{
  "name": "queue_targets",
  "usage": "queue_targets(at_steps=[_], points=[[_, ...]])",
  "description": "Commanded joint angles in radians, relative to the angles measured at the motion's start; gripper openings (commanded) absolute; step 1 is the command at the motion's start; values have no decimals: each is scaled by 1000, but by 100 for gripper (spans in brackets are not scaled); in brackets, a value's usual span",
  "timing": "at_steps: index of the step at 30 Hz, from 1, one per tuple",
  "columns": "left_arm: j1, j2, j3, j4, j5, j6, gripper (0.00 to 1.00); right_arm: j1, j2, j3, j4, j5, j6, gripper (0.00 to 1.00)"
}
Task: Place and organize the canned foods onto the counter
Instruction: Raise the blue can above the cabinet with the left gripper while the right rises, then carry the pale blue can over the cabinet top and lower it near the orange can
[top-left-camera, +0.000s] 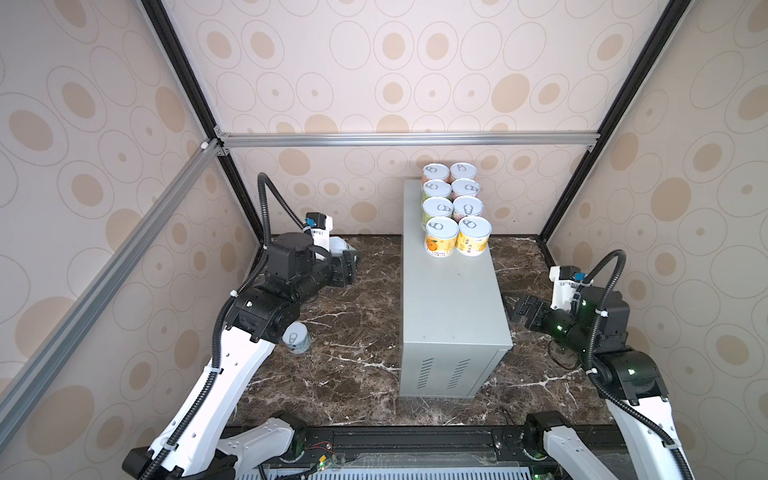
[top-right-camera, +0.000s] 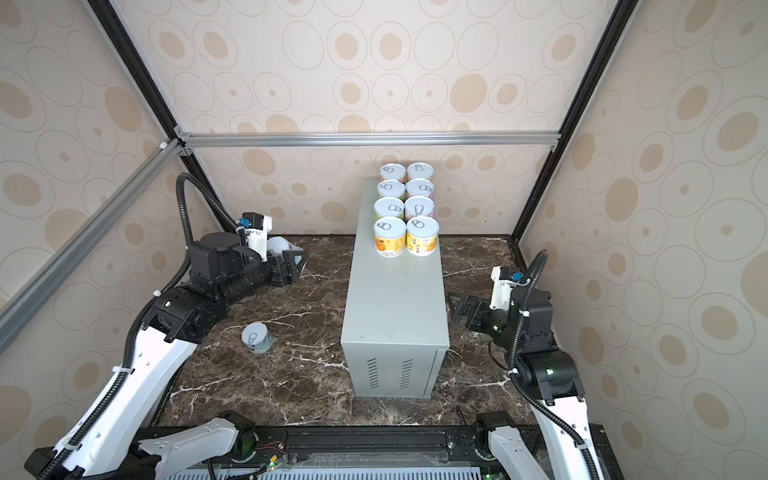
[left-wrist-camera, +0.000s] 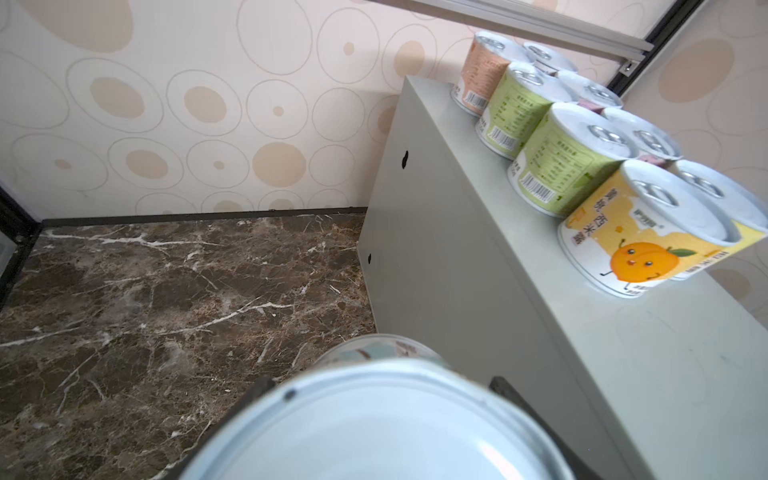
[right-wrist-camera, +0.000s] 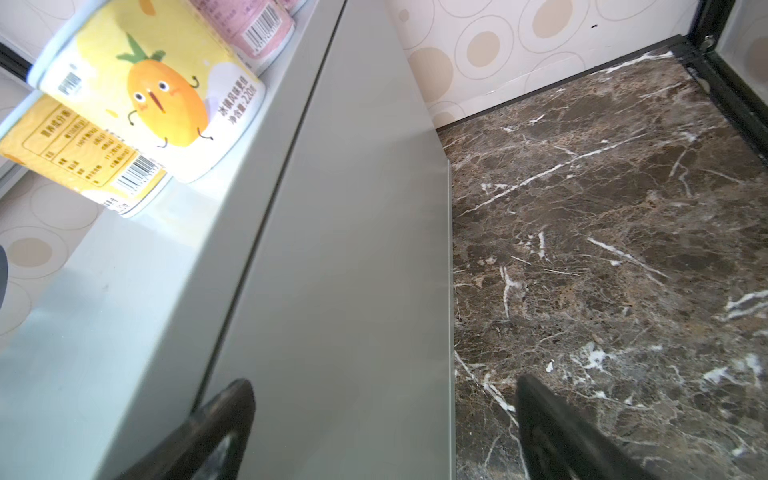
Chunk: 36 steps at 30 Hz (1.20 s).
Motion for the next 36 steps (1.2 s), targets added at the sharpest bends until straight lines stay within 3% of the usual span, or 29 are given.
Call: queue_targets(at_steps=[1, 11, 27, 36], points=[[-59, 32, 128, -14, -33, 53, 45, -2, 8, 35, -38, -40, -27, 99], [-253, 184, 365, -145, -142, 95, 45, 2, 24, 89, -58, -40, -43, 99], [-603, 456, 771, -436, -442, 143, 45, 52, 22, 118, -78, 17, -76, 99], [-703, 567, 871, -489, -487, 154, 45, 58, -17, 92, -77, 38, -80, 99]])
